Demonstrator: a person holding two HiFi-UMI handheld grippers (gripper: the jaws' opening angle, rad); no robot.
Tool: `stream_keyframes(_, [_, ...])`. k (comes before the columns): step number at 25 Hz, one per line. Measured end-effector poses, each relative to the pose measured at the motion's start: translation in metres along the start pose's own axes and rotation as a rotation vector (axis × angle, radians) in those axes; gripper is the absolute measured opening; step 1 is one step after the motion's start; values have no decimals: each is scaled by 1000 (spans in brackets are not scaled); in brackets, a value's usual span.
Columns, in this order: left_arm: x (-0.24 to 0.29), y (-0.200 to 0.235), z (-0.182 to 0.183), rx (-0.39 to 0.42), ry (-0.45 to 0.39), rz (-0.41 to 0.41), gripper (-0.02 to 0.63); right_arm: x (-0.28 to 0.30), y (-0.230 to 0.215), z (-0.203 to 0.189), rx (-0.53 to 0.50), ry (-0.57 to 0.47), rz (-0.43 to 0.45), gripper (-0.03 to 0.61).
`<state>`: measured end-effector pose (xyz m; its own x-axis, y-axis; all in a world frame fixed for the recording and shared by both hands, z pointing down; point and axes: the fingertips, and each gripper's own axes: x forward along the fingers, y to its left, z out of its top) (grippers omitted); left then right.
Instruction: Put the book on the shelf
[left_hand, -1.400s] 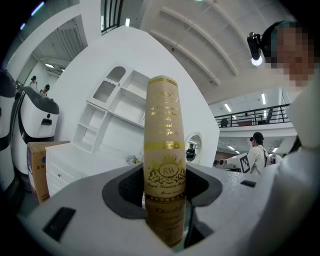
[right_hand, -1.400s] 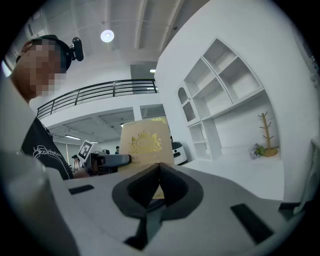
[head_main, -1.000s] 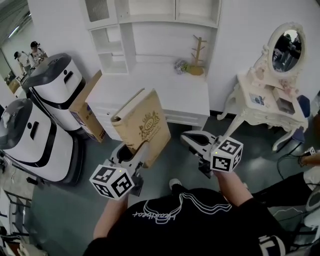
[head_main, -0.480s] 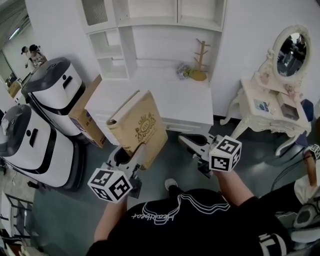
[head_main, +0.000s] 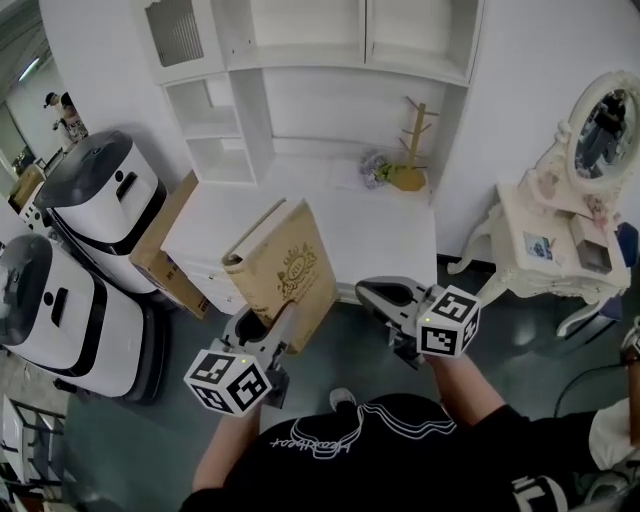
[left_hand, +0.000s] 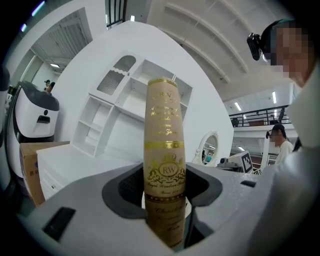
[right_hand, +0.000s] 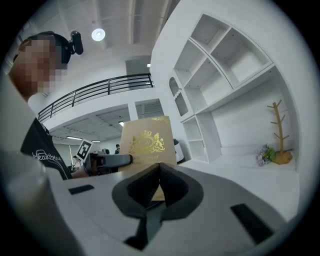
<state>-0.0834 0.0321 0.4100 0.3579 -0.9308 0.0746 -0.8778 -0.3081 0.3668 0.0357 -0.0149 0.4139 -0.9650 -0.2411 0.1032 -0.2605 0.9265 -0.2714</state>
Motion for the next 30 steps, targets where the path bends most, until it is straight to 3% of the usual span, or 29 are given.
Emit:
stream_keyframes(8, [82,26,36,33,-22,38,199,26,-68,40,-57,8,43,6])
stream_keyframes(14, [105,40,71,98,-68,80,199,38,-98,63,-106,-11,54,6])
stream_keyframes(30, [184,94,150,178,-100,64,199,84,-174,95,-103,-33,-12,6])
